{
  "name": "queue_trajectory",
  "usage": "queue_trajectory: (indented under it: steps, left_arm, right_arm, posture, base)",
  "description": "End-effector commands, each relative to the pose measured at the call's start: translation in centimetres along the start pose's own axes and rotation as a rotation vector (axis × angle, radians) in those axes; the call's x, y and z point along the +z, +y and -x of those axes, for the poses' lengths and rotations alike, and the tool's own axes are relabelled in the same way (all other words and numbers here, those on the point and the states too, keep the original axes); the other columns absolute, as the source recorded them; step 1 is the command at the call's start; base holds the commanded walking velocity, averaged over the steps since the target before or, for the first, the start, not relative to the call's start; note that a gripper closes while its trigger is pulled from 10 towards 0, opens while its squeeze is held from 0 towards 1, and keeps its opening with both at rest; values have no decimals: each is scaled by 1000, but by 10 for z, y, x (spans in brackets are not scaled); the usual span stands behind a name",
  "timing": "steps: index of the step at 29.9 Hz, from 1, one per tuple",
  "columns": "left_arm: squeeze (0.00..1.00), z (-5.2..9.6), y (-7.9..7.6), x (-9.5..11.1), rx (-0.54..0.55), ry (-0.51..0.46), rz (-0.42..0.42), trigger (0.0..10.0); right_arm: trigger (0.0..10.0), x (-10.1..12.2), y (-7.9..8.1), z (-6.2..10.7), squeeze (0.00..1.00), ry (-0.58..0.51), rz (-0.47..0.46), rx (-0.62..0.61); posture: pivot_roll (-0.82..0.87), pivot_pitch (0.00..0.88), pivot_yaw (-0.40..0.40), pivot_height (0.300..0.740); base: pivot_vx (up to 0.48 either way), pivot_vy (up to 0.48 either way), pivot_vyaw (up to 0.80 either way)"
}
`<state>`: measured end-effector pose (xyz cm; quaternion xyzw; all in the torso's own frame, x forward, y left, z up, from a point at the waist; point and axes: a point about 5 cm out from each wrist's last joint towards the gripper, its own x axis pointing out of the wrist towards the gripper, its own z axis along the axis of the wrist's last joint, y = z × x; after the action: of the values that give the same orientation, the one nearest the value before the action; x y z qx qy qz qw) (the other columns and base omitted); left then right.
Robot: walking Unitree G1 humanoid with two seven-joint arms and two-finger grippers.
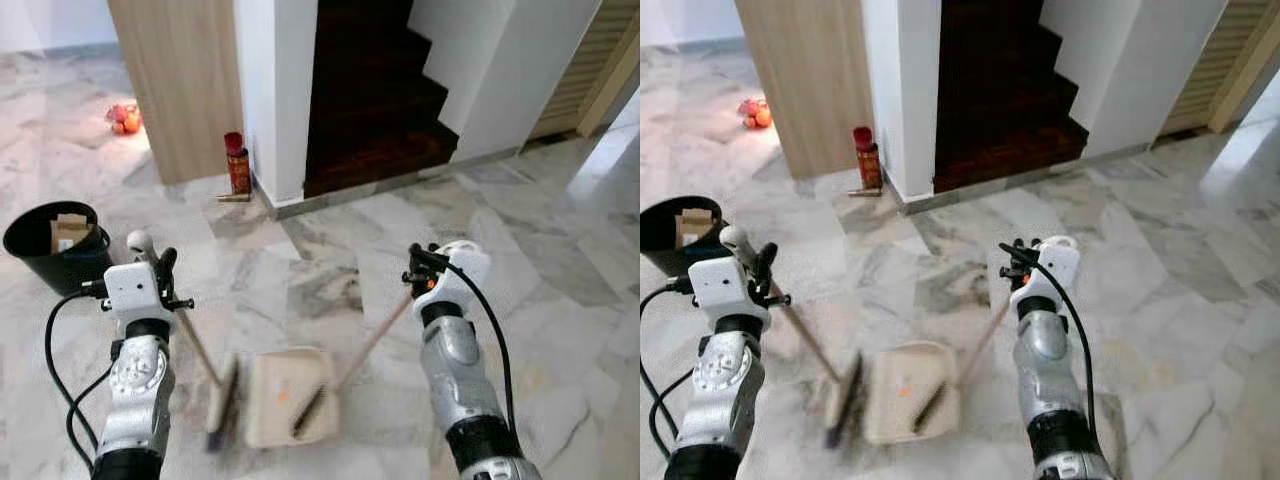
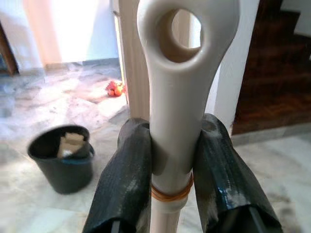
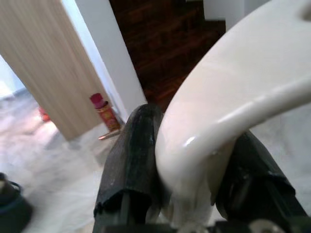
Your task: Sweep floor
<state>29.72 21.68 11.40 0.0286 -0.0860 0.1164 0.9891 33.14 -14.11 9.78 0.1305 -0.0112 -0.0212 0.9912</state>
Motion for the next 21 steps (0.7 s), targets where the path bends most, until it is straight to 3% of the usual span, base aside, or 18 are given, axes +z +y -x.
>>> queue_trajectory:
  steps: [1, 21]
  left_arm:
    - [0, -5, -8, 10, -21, -46, 11, 10000]
    - [0, -5, -9, 10, -29, -42, 9, 10000]
  right_arm:
    - [10000, 11, -7, -2, 0, -55, 3, -20]
    - [10000, 9, -6, -1, 0, -50, 1, -16]
  posture:
    - [37, 36, -23, 740]
    - [39, 30, -19, 740]
  base:
    - [0, 322, 0]
    - [0, 316, 0]
